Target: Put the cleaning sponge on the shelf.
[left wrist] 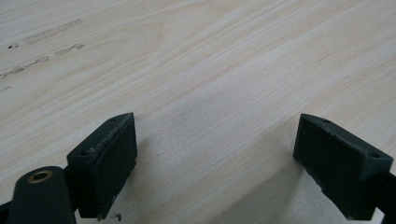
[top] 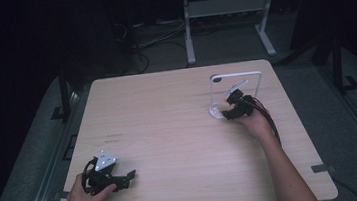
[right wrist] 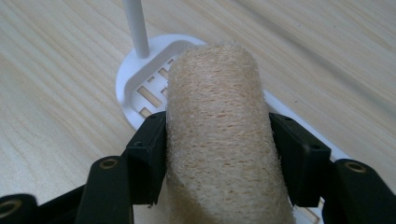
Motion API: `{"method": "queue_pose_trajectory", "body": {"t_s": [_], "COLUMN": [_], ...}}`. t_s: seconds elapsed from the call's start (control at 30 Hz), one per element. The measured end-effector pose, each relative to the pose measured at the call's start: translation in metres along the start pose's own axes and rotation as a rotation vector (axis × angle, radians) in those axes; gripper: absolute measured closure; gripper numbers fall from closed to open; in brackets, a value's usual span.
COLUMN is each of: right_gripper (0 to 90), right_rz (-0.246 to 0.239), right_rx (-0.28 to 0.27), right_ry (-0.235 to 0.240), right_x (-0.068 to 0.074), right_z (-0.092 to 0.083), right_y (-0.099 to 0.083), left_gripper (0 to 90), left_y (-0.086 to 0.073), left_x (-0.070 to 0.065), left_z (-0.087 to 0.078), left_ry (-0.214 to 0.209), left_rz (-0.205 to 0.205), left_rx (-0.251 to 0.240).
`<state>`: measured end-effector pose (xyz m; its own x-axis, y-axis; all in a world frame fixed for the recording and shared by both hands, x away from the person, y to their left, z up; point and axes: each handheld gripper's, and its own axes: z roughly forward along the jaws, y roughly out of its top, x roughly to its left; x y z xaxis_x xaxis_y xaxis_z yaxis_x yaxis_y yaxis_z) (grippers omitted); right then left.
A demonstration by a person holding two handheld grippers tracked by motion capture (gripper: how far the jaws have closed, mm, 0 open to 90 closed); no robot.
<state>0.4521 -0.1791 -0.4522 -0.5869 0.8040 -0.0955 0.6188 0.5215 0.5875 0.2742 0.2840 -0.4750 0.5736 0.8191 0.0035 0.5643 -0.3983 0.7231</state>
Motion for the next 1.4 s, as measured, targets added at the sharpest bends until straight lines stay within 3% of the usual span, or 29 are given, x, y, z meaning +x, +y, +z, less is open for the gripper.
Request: {"method": "queue_pose_trajectory", "body": {"t_s": [0.2,0.5,0.8,0.83,0.87,0.93,1.07,1.2,1.4], "right_gripper": [34.0,34.5,56.8,64.5,64.5,74.2,89.5,89.7,89.7], "right_rz": [-0.004,0.012,0.037,0.034,0.034,0.035,0.028,0.026,0.055], "right_rx": [-0.008,-0.065,-0.116,-0.125,-0.125,-0.134,-0.128,-0.089,-0.057], "right_ry": [-0.005,-0.004,0.029,0.037,0.037,0.057,0.100,0.128,0.119], "right_x": [0.001,-0.003,0.003,0.006,0.006,0.010,0.017,0.023,0.018], "right_z": [-0.003,-0.034,-0.064,-0.068,-0.068,-0.072,-0.068,-0.053,-0.035], "right_y": [0.001,0.001,-0.009,-0.012,-0.012,-0.014,-0.018,-0.024,-0.033], "left_gripper": [12.9,12.9,12.9,12.9,12.9,12.9,12.9,12.9,12.9], "left_y": [0.000,0.000,0.000,0.000,0.000,0.000,0.000,0.000,0.000], "left_x": [0.000,0.000,0.000,0.000,0.000,0.000,0.000,0.000,0.000], "left_z": [0.000,0.000,0.000,0.000,0.000,0.000,0.000,0.000,0.000], "left_ry": [0.000,0.000,0.000,0.000,0.000,0.000,0.000,0.000,0.000], "left_rz": [0.000,0.000,0.000,0.000,0.000,0.000,0.000,0.000,0.000], "left_rx": [0.000,0.000,0.000,0.000,0.000,0.000,0.000,0.000,0.000]}}
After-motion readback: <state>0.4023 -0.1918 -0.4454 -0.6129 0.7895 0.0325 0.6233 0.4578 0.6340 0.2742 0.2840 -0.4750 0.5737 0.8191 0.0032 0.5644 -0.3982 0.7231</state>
